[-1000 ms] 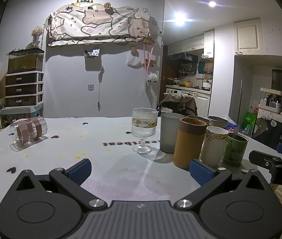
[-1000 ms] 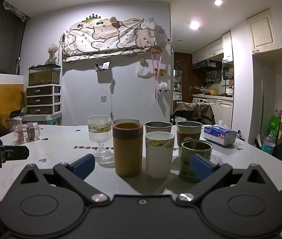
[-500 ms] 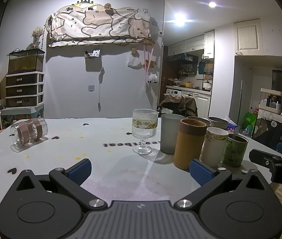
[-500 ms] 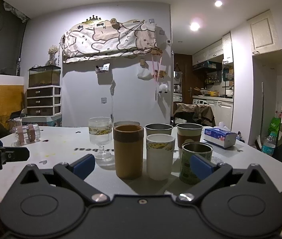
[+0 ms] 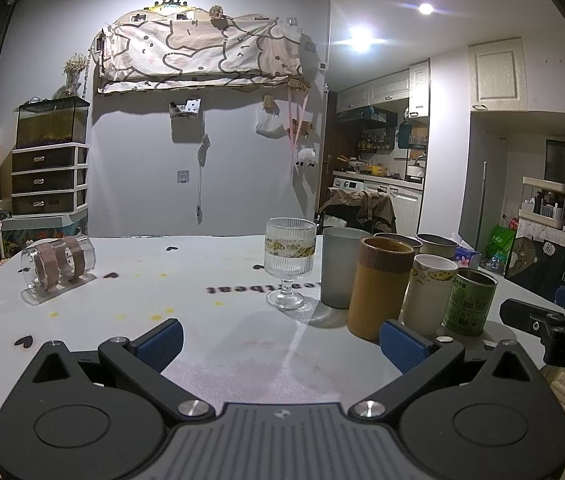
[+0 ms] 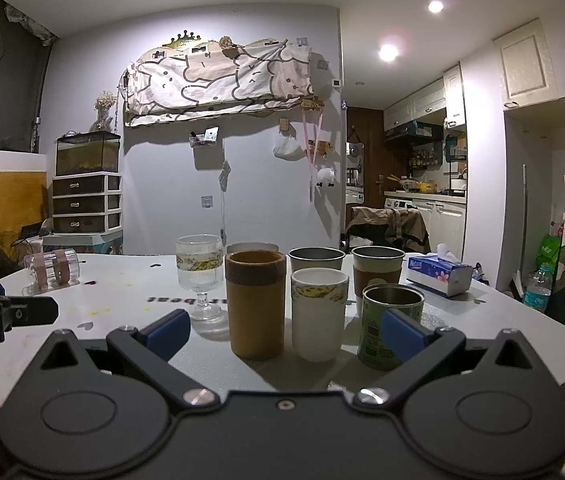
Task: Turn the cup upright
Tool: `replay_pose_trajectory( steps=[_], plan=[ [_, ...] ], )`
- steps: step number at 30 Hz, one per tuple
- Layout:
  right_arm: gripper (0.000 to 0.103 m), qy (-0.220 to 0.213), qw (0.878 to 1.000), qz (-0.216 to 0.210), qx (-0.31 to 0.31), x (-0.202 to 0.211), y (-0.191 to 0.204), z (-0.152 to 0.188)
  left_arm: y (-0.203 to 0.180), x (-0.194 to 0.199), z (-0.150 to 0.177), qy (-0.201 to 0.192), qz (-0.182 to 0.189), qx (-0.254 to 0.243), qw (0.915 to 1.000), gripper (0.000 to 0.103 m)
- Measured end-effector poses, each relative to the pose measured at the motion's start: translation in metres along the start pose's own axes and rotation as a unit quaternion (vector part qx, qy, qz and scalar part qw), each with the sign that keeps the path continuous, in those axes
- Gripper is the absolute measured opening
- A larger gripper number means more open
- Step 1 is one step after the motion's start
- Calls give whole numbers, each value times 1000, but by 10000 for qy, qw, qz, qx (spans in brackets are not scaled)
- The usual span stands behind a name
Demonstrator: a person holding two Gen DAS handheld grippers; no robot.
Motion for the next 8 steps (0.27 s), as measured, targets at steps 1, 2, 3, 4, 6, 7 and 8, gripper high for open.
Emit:
replay_pose_trajectory(
  steps=[1,2,3,4,6,7,8],
  plan=[
    [103,0,10000,-2,3,0,0,0,0,0,0,2,0,1,10000,103],
    [103,0,10000,-4,3,0,0,0,0,0,0,-1,-1,-1,10000,103],
    [103,1,10000,-3,3,0,0,0,0,0,0,0,1,0,10000,103],
    [103,-1,10000,-4,4,0,0,0,0,0,0,-2,2,-2,10000,103],
    [103,0,10000,-4,1,0,0,0,0,0,0,-3,-8,-7,10000,103],
    [103,0,10000,-4,1,0,0,0,0,0,0,-6,-3,-6,10000,103],
    [103,0,10000,-4,2,0,0,0,1,0,-1,-9,-3,-8,10000,103]
  ],
)
Point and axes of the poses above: each gripper's, at about its wrist camera, not at the fingertips, and x roughly against the way its jaws point, y to its left, z to its underside, the point moved 5 cm from there along -x, roughly the way its jaws point, and after that the axes turned 11 degrees about -z, right-handed, at the moved point
